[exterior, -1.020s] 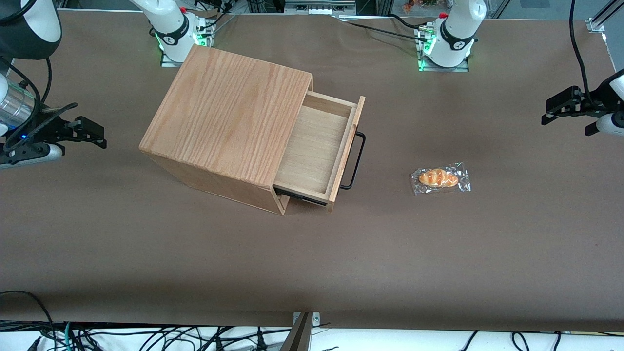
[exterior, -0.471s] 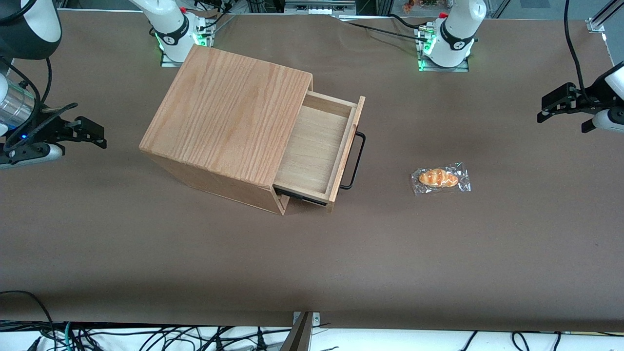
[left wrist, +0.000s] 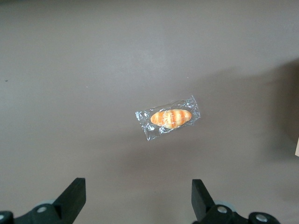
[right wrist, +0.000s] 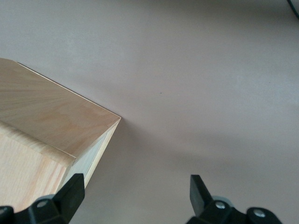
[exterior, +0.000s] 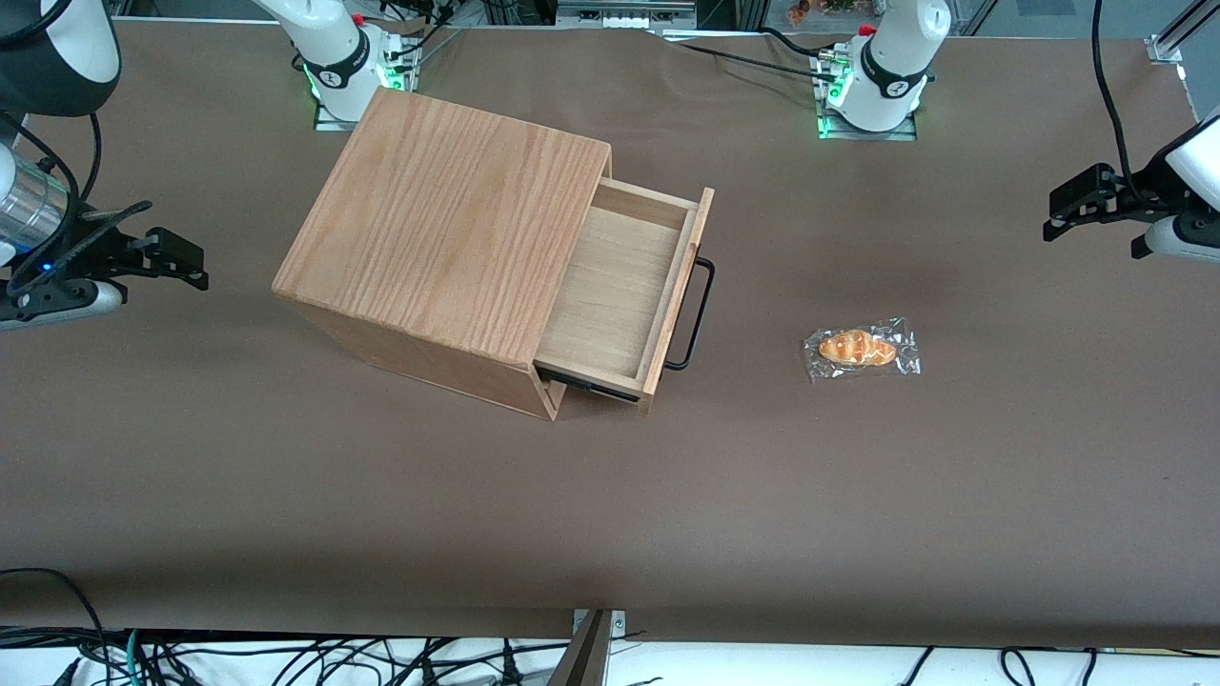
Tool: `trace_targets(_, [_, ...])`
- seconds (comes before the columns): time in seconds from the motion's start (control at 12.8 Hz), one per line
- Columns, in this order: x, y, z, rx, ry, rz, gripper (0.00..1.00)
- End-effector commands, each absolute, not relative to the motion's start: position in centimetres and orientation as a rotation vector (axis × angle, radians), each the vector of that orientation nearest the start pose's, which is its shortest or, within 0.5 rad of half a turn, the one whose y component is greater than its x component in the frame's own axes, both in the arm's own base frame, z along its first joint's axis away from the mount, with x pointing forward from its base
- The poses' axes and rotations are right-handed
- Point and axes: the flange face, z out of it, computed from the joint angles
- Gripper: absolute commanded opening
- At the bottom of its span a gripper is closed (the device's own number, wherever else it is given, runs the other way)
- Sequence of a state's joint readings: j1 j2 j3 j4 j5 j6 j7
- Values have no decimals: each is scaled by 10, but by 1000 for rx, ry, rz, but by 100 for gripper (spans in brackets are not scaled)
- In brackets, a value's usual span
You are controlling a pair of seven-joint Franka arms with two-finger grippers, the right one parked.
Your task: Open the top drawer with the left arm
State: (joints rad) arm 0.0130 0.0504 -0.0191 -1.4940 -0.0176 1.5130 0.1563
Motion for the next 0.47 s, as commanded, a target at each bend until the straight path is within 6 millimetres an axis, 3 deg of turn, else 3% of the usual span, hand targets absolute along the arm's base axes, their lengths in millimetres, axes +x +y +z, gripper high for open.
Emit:
trace_targets(0.0, [561,-11,631,-3133,202,19,100])
trace_targets(0.39, [569,-8,624,-3128,197,-4,100])
